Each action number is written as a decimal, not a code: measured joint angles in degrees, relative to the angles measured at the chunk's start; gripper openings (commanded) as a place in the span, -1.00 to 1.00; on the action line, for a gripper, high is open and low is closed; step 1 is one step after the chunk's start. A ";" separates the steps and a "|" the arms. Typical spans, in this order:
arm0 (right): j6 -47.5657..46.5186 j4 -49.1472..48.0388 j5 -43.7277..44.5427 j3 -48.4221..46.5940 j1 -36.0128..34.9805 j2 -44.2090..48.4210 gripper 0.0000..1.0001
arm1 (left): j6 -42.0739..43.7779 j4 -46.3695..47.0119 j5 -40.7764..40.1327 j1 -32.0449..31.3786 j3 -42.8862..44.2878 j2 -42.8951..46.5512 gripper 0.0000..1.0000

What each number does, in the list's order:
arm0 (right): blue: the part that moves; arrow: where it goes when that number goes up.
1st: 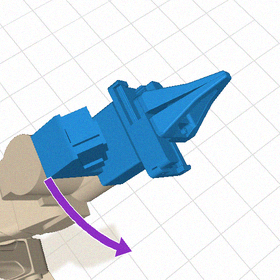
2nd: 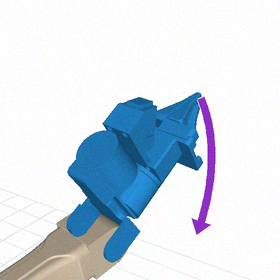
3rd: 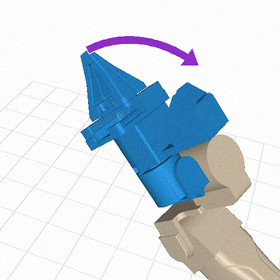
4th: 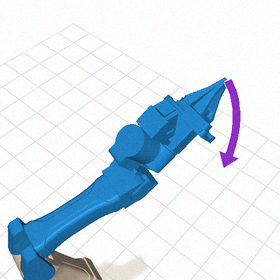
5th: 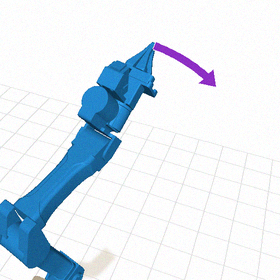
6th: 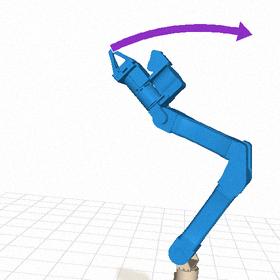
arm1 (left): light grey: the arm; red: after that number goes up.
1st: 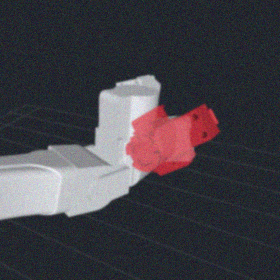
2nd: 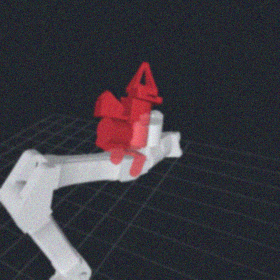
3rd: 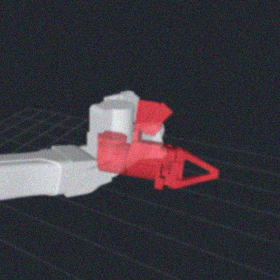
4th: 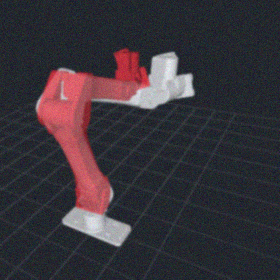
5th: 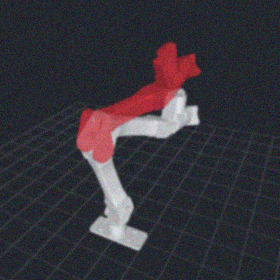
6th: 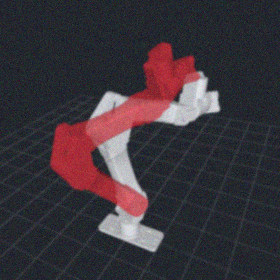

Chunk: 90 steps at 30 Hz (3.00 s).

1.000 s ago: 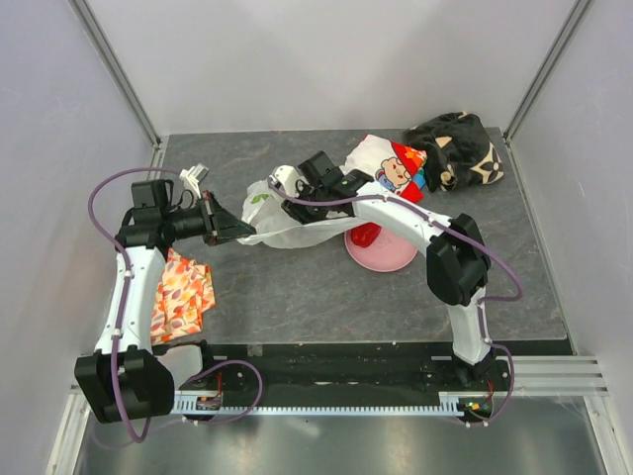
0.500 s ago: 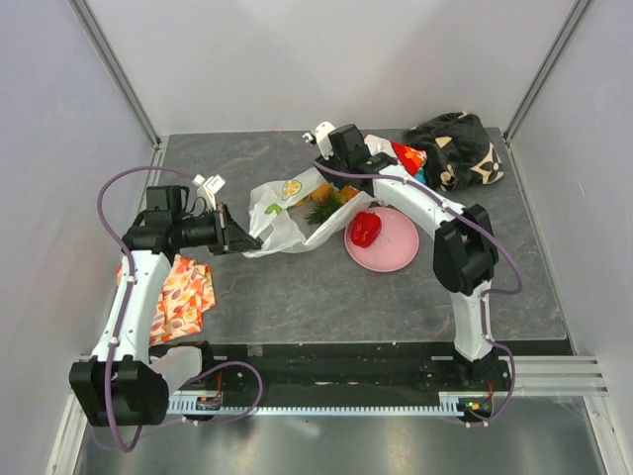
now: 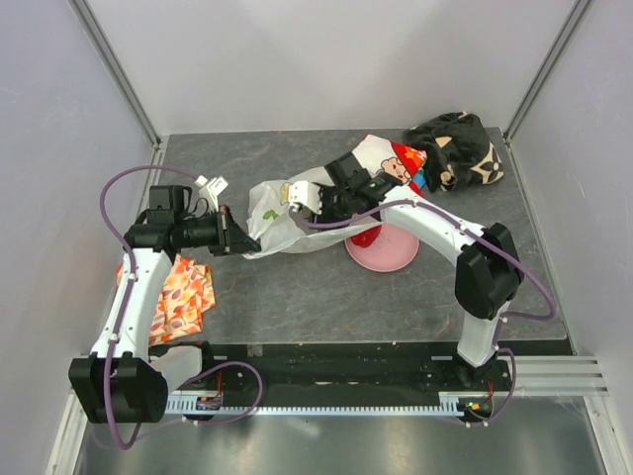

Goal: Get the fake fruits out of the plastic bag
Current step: Adjust the plastic bag at the center of the board, then take out the fake fruit from the plastic bag, then place the fake fruit on the plate.

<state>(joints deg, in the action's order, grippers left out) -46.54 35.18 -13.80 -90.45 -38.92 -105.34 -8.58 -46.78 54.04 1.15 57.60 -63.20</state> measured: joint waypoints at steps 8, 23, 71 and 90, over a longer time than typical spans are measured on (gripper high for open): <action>-7.43 1.79 -0.26 -0.66 -4.31 -5.77 0.39 | 0.00 0.17 0.00 -0.02 0.11 0.00 -0.97; -20.06 -12.96 18.16 3.37 -4.76 -10.93 -0.37 | 0.00 0.17 -0.07 -0.04 0.33 -0.44 -0.97; 31.74 -5.88 0.87 -31.34 6.86 6.71 -1.00 | -0.02 0.92 -7.58 0.81 14.62 -10.03 -0.97; 33.59 -8.57 8.48 0.48 19.63 24.74 -1.00 | -0.02 0.59 -8.72 1.92 15.67 -10.23 -0.97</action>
<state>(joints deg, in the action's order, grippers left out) -12.95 26.61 -5.32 -89.97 -19.29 -80.60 -8.60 -46.19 45.32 3.07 73.28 -73.43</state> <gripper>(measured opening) 0.009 0.026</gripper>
